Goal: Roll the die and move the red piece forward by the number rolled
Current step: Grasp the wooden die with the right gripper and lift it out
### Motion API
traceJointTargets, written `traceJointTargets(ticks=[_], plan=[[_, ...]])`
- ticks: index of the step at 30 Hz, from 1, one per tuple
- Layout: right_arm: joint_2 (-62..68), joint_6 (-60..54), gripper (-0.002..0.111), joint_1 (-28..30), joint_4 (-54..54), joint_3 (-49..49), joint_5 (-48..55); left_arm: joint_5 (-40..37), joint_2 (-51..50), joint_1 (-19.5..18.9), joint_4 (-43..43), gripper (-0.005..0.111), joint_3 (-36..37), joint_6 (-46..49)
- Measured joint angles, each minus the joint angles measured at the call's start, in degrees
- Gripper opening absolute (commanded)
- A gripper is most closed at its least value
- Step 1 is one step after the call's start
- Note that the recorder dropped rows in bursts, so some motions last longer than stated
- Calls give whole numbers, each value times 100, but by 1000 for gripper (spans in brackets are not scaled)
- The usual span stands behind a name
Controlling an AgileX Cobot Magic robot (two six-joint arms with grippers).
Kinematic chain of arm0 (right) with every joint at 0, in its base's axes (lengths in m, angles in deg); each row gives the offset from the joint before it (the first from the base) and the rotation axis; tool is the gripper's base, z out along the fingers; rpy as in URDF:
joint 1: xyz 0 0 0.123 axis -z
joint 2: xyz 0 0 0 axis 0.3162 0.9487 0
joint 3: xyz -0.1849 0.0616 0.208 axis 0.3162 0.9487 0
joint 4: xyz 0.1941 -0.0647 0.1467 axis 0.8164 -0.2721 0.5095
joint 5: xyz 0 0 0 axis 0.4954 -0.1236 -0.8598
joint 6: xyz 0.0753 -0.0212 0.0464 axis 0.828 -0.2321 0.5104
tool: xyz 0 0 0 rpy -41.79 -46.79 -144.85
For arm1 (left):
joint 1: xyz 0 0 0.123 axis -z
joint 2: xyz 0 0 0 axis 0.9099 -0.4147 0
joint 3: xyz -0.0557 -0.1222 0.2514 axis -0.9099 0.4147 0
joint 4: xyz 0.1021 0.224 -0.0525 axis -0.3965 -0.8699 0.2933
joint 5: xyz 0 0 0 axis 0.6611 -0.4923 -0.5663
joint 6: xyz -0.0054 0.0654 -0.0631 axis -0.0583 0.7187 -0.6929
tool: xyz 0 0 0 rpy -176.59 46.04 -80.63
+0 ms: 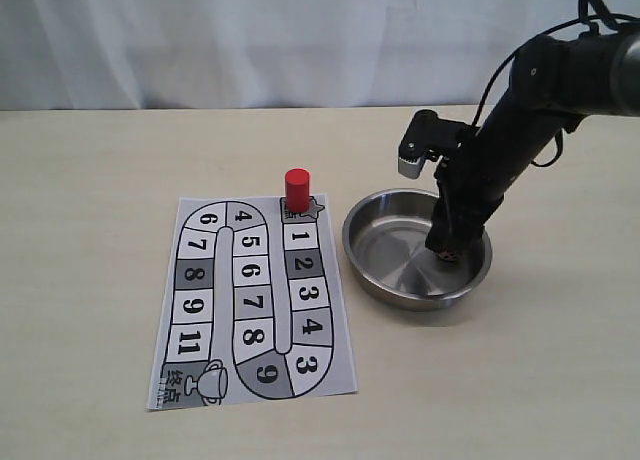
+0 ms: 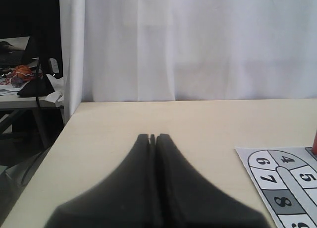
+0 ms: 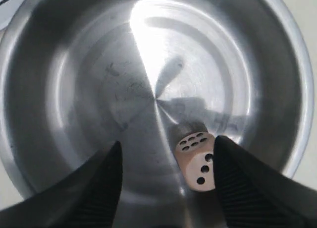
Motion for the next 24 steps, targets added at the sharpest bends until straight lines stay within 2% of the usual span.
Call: traceJointTargets(ticks=[8,24], plan=[[158,-592,53,0,-93,0,-217,0,0,0,0,0,0,0],[607,-578,53,0,-863,-5,-529,0,0,0,0,0,0,0]])
